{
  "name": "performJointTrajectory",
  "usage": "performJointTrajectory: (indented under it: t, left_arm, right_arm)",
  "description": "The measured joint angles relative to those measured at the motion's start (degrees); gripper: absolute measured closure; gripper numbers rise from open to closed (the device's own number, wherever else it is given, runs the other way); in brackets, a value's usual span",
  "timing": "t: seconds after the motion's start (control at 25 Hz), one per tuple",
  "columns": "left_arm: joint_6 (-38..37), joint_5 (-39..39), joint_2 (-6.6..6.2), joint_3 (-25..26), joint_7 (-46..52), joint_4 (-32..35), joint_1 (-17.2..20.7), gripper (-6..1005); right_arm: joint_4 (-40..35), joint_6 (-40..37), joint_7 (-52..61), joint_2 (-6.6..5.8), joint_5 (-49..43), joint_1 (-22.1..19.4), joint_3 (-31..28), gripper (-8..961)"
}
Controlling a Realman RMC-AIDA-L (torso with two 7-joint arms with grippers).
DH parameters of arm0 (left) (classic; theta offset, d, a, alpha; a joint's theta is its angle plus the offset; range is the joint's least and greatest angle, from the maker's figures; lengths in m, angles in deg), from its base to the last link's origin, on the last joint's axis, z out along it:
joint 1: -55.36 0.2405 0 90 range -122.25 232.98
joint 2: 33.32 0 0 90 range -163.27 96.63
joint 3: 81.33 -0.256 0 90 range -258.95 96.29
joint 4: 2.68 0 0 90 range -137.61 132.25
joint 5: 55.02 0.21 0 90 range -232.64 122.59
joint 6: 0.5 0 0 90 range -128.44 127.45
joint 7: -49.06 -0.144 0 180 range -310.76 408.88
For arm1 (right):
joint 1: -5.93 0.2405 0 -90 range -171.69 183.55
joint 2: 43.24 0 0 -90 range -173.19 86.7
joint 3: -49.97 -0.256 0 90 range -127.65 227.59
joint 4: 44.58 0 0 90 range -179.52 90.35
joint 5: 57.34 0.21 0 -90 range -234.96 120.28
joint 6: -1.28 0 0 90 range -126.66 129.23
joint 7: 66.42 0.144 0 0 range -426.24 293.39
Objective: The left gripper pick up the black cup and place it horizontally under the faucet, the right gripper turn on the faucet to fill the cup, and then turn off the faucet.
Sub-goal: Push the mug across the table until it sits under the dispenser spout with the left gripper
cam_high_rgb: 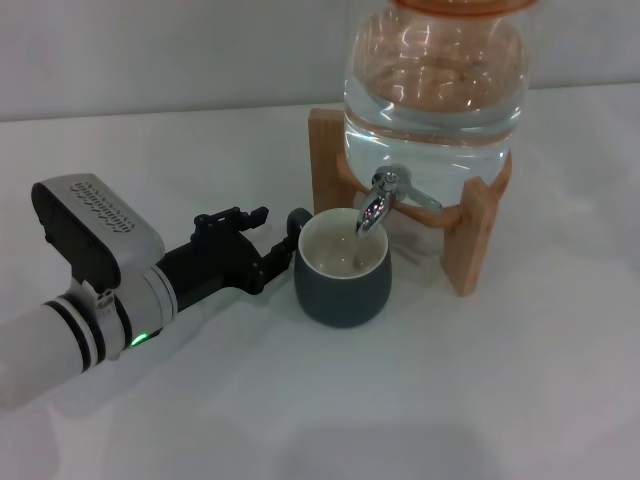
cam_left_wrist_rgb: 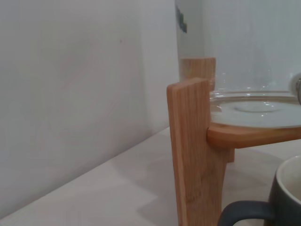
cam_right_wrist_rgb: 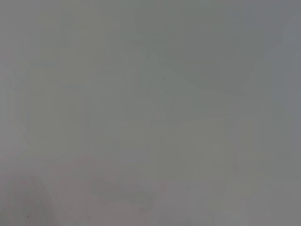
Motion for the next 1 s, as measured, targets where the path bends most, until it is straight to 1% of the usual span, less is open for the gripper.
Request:
performJointTrajectory:
  t: [0.28, 0.48, 0.52, 0.56, 0.6, 0.84, 1.0]
  left_arm:
    - [0.1, 0.0, 0.00, 0.0, 0.0, 0.0, 0.0, 473]
    - [0.6, 0.0, -0.01, -0.6, 0.4, 0.5, 0.9, 472]
    - [0.8, 0.0, -0.17, -1.6, 1.1, 1.8, 1.8, 472]
    - [0.8, 0.0, -0.17, -1.6, 1.1, 1.8, 1.8, 472]
    - [0.7, 0.0, -0.33, -2.3, 1.6, 3.3, 3.0, 472]
    - [0.5, 0.0, -0.64, -2.7, 2.7, 7.0, 6.9, 472]
    - [0.3, 0.0, -0.69, -2.5, 3.0, 7.5, 7.8, 472]
  right_arm:
    - [0.0, 0.0, 0.0, -0.05, 0.0, 0.0, 0.0, 112]
    - [0.0, 0.0, 0.0, -0.17, 0.0, -0.2, 0.0, 112]
    - [0.0, 0.0, 0.0, -0.17, 0.0, -0.2, 0.0, 111]
    - [0.0, 0.0, 0.0, -0.19, 0.0, -0.3, 0.0, 111]
    - [0.0, 0.0, 0.0, -0.21, 0.0, -0.3, 0.0, 111]
    - [0.0, 0.0, 0.0, -0.25, 0.0, -0.4, 0.0, 111]
    - [0.1, 0.0, 0.0, -0.26, 0.0, -0.4, 0.1, 112]
